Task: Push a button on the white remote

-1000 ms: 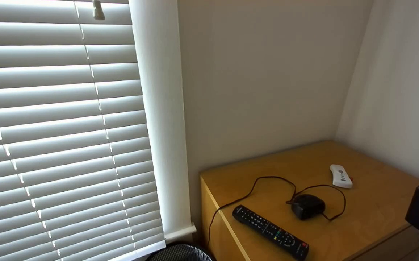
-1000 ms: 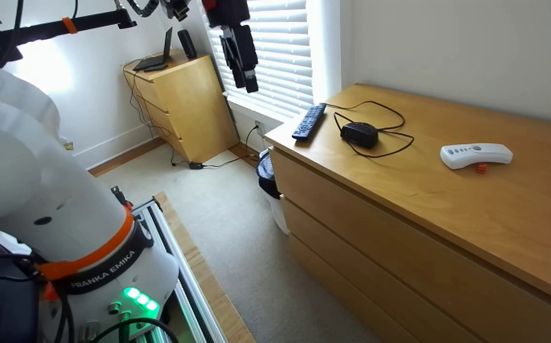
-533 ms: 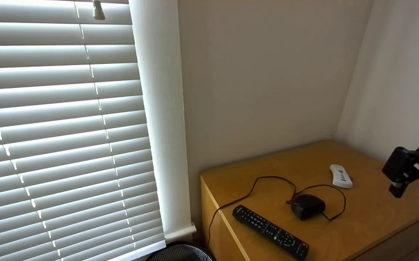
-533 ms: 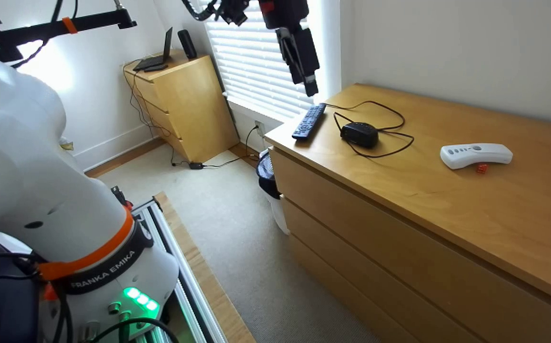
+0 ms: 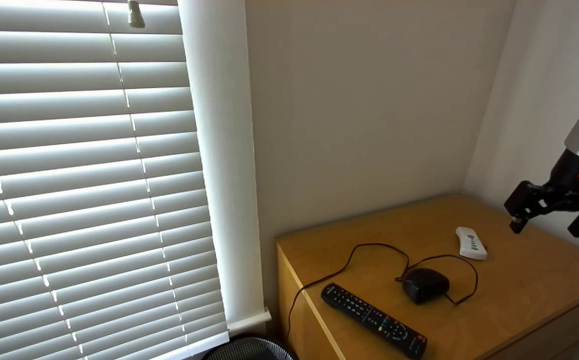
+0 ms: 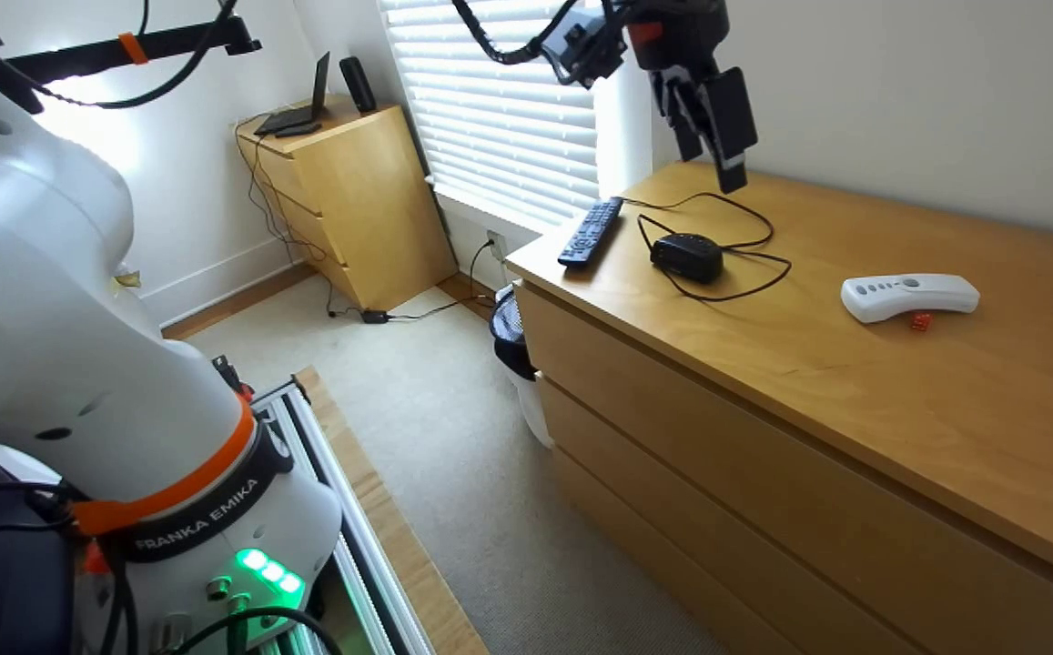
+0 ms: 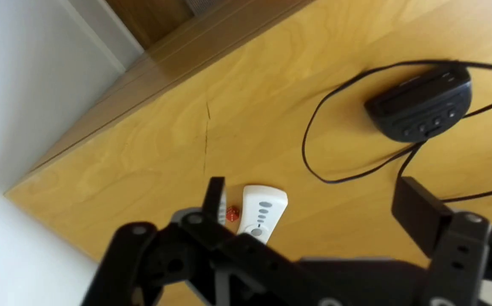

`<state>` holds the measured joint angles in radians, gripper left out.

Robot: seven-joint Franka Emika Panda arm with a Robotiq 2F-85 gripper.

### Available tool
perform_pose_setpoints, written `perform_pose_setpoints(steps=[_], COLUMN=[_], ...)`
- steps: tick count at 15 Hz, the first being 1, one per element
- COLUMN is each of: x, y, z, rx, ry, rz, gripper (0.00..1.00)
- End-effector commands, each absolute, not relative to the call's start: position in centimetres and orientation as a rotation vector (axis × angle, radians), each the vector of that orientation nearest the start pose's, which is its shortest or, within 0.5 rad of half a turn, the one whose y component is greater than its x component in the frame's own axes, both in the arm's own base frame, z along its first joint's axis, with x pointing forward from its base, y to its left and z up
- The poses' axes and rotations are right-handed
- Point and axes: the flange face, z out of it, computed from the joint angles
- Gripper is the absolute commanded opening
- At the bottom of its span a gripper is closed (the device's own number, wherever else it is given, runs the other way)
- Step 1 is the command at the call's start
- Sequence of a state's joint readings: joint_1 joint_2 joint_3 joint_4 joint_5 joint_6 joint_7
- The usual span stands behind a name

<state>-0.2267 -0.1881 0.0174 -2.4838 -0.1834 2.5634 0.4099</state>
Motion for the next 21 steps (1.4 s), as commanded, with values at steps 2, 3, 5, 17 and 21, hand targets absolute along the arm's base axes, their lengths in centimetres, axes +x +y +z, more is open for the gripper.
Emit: perform_pose_setpoints(steps=[2,3,5,17,21], x=[51.2,52.0,53.4,55.4,56.1], y=[-13.4,-13.9,-14.8,-16.0,-16.1], z=[36.7,36.5,35.7,35.1,34.6], rx=[-3.142,-3.142,-3.144,-3.153,-3.145], ry=[0.793,0.791,0.785,0.769,0.787], rz=[-0.577,-0.61,-0.648,-0.682,-0.674], gripper=[1.0,1.0,1.0,1.0,1.0])
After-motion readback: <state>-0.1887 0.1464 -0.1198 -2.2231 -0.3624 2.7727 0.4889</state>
